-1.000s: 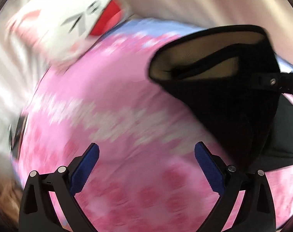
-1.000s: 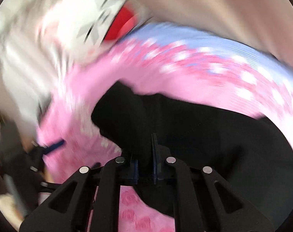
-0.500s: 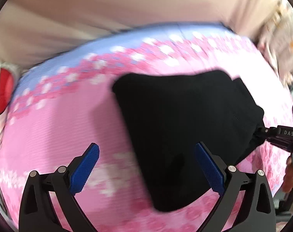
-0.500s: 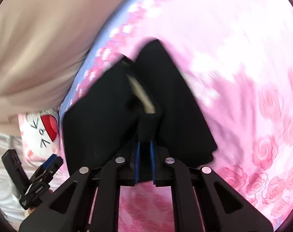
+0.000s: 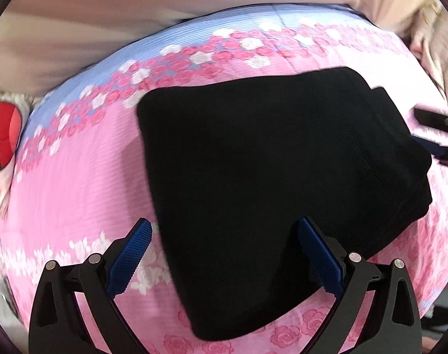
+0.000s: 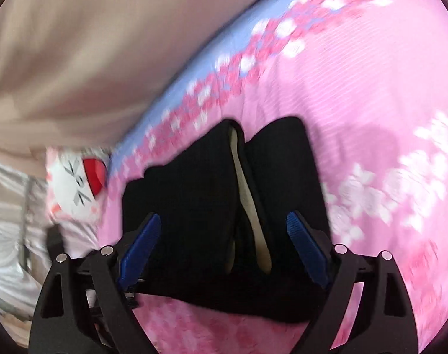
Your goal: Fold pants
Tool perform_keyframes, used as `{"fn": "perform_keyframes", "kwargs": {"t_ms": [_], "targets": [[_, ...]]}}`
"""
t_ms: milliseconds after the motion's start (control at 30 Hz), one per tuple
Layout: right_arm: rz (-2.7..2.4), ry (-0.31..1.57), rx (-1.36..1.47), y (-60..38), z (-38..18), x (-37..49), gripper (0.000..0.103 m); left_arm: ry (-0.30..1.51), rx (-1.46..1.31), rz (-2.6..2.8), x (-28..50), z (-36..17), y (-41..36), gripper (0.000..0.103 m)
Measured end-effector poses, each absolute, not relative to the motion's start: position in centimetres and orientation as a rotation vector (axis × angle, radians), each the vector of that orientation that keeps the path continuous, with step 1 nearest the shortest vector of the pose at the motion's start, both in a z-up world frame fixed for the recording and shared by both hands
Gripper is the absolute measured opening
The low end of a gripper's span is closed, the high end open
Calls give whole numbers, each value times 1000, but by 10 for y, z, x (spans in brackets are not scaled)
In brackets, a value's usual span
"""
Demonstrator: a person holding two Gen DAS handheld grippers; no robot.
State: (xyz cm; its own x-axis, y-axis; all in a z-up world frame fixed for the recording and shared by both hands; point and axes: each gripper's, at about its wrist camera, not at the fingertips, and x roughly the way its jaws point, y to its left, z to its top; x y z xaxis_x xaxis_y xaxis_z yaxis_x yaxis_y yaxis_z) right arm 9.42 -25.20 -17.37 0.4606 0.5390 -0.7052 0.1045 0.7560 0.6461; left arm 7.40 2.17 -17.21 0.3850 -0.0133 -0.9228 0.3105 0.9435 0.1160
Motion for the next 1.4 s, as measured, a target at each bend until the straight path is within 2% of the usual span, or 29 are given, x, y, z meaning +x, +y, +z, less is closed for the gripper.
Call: {"fn": "perform_keyframes", "kwargs": {"t_ms": [100,167,200,233,400,467,533,567,600,667,733,867,933,1000,1067,1100,1167,1233,1267,1300,1400], "targets": [[328,1098,591,-230,-176,101,67,1151,281,-171,72,-166,32,98],[314,1122,543,-226,-183,100,44,1147,280,-149,71,-165,38,98],[308,1124,569,-229,-183,101,26,1149,281,-141,71,-166,40,98],[312,1112,615,-234,-179,100,15,1156,278,-135,72,-166,41,98],[304,922,687,-270,-113,58,13,1113,240,-162,73,-144,34,98],[205,944,705,-297,-131,34,13,1099,248,-189,73,-141,24,98],[143,1113,695,-306,-187,30,16,1108,282,-218,75,-150,10,98],[149,1113,735,-309,-202,29,20,1120,300,-233,76,-158,3,98],[158,1081,792,-313,-208,28,28,1137,335,-229,77,-171,-4,98],[154,1076,838,-318,-202,32,30,1136,383,-214,78,-182,-11,98],[133,1062,777,-317,-187,31,31,1126,381,-214,79,-181,-12,98],[107,887,696,-318,-130,19,31,1133,351,-228,81,-177,-4,98],[191,900,695,-302,-120,40,30,1129,343,-235,81,-178,-2,98],[300,941,573,-264,-118,67,30,1130,335,-229,81,-180,-2,98],[357,1010,461,-230,-136,101,30,1135,329,-219,80,-180,-3,98],[338,1058,403,-220,-155,122,29,1132,332,-218,80,-177,-4,98],[297,1099,396,-227,-189,142,9,1114,350,-216,78,-173,-3,98],[265,1111,510,-243,-190,151,0,1102,352,-214,75,-168,3,98],[264,1108,531,-243,-177,152,0,1105,340,-216,74,-166,7,98],[290,1080,513,-236,-162,148,8,1103,318,-209,71,-162,14,98],[440,1087,490,-197,-141,144,8,1086,256,-174,60,-156,34,98]]}}
